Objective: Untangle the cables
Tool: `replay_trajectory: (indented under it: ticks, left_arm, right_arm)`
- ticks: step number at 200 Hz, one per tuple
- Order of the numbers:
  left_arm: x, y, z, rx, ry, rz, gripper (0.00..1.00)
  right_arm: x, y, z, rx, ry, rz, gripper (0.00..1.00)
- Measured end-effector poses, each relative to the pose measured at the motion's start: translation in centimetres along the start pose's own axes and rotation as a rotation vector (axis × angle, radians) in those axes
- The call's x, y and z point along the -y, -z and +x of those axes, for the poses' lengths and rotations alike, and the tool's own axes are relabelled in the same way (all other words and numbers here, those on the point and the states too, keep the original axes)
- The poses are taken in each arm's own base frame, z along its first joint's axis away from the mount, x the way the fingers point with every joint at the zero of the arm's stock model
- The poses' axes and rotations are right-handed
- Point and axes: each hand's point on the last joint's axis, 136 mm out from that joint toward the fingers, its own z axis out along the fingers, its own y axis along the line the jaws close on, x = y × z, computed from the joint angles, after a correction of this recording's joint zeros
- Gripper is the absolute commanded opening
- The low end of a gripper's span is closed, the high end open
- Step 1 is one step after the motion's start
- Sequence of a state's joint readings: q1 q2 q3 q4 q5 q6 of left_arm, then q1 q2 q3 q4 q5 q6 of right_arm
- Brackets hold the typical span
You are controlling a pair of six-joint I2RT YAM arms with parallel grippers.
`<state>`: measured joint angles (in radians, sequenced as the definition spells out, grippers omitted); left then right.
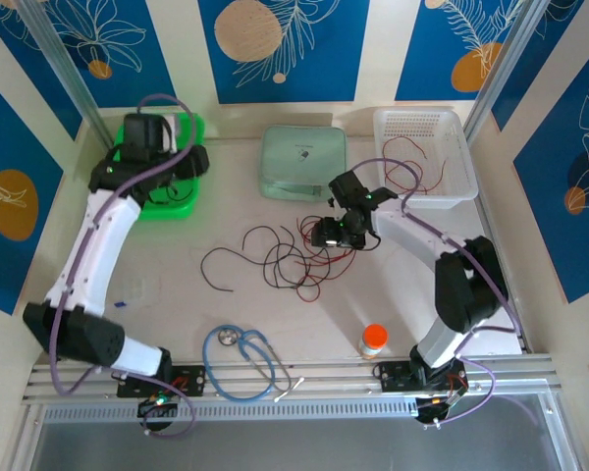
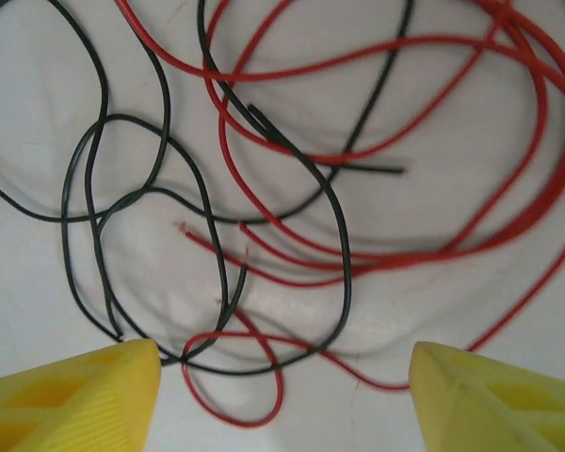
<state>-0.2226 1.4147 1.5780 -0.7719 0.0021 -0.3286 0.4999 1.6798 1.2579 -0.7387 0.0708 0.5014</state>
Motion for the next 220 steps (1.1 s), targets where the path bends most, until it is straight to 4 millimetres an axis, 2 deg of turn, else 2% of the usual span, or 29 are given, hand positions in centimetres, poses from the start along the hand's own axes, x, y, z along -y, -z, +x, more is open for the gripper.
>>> replay_trajectory:
  ticks: [12,26,48,70,99,118,134,149,220]
  left_arm:
    - [1.6,0.2,3.3,-0.059,-0.011,0.050,0.65]
    - [3.1,-0.6,7.4,-0.150,-0.007,0.099,0.62]
    - [5.4,-3.1,14.3,-0.320,0.021,0.162,0.59]
    - [8.2,-5.7,20.0,-0.459,0.033,0.196,0.56]
    - [11.9,-8.7,24.9,-0.566,0.024,0.228,0.53]
    - [13.1,-10.3,27.4,-0.615,0.011,0.211,0.50]
    - [13.5,-11.7,28.8,-0.640,-0.008,0.176,0.48]
    - [13.5,-12.9,29.1,-0.636,-0.026,0.136,0.46]
    - [12.9,-16.1,26.5,-0.525,-0.096,-0.005,0.43]
  right_arm:
    - [-0.1,-0.9,-0.5,-0.012,0.007,0.008,0.65]
    - [-0.2,-1.8,-0.7,-0.029,0.016,0.020,0.61]
    - [-0.6,-3.0,-0.2,-0.059,0.036,0.031,0.56]
    - [-1.1,-3.4,0.2,-0.068,0.054,0.035,0.52]
    - [-1.3,-3.5,0.4,-0.067,0.061,0.042,0.48]
    - [-0.9,-3.6,0.7,-0.064,0.059,0.050,0.45]
    - [-0.5,-3.6,1.4,-0.072,0.056,0.057,0.41]
    - [-0.1,-3.3,2.2,-0.075,0.049,0.059,0.40]
    - [0.8,-2.0,3.9,-0.055,0.039,0.048,0.36]
